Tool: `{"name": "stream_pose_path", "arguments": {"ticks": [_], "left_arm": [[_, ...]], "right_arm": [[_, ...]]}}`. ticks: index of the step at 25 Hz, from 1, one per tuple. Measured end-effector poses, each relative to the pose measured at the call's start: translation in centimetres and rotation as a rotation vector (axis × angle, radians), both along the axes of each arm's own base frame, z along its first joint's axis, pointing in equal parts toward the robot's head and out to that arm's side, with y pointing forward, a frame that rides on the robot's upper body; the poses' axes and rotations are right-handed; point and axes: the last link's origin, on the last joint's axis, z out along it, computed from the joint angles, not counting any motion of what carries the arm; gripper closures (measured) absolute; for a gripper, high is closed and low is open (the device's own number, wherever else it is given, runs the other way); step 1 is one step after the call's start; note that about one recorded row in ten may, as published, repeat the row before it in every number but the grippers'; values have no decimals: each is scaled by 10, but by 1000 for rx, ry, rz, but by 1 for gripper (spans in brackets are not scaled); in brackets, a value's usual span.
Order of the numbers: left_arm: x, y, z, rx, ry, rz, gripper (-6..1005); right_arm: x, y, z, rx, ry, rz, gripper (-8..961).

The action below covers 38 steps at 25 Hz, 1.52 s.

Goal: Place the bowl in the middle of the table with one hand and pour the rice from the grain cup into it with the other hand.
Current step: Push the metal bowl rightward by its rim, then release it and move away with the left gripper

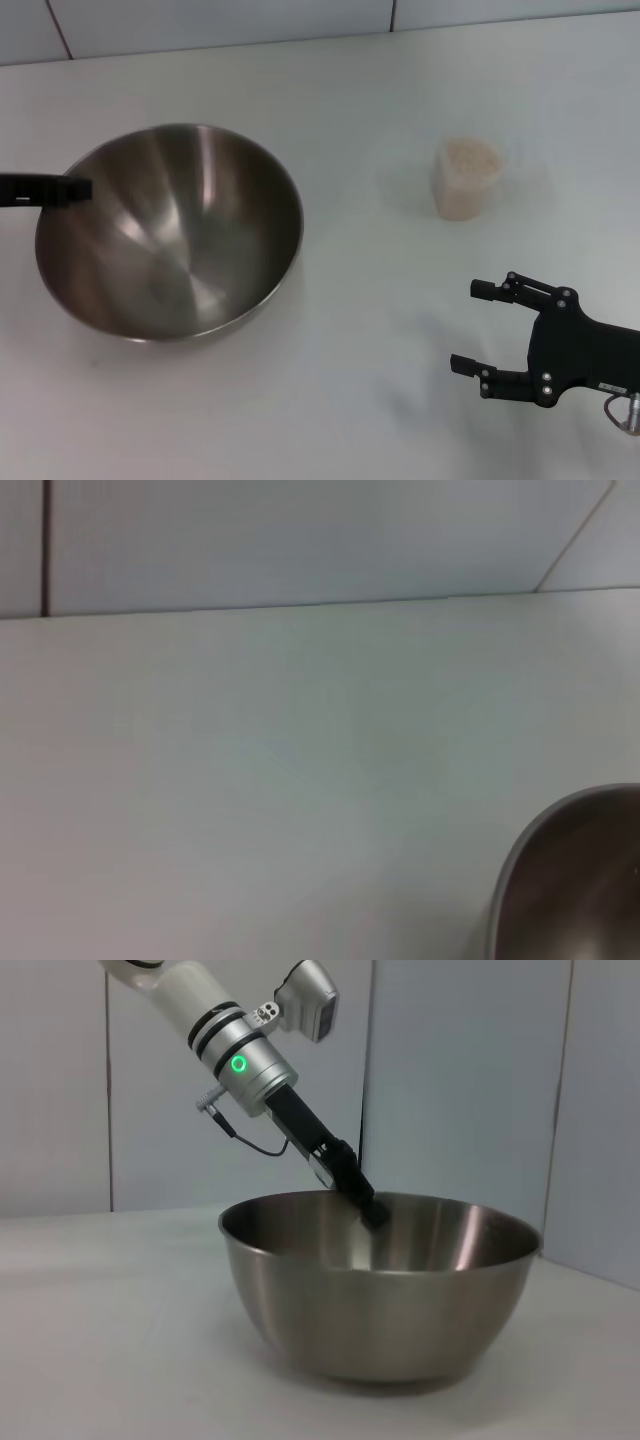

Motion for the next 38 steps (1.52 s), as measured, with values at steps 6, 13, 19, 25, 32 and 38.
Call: {"name": "stream_pose_path", "arguments": {"ticks": [6, 13, 19, 25, 32, 38], "left_arm": [[17, 12, -6, -28, -36, -29, 944], [39, 28, -29, -66, -46, -86, 910], [49, 36, -49, -88, -54, -121, 881], [52, 41, -53, -55, -66, -160, 852], [50, 42, -50, -32, -72, -163, 818], [64, 35, -34, -29, -78, -298, 672]], "right_arm": [[0, 0, 0, -2, -1, 1, 121], [-1, 0, -2, -8, 7, 1, 121], [-2, 1, -3, -9, 6, 2, 120], [-2, 1, -3, -8, 7, 1, 120], [-2, 2, -3, -6, 8, -1, 120], [1, 2, 1, 22, 17, -23, 120]]}}
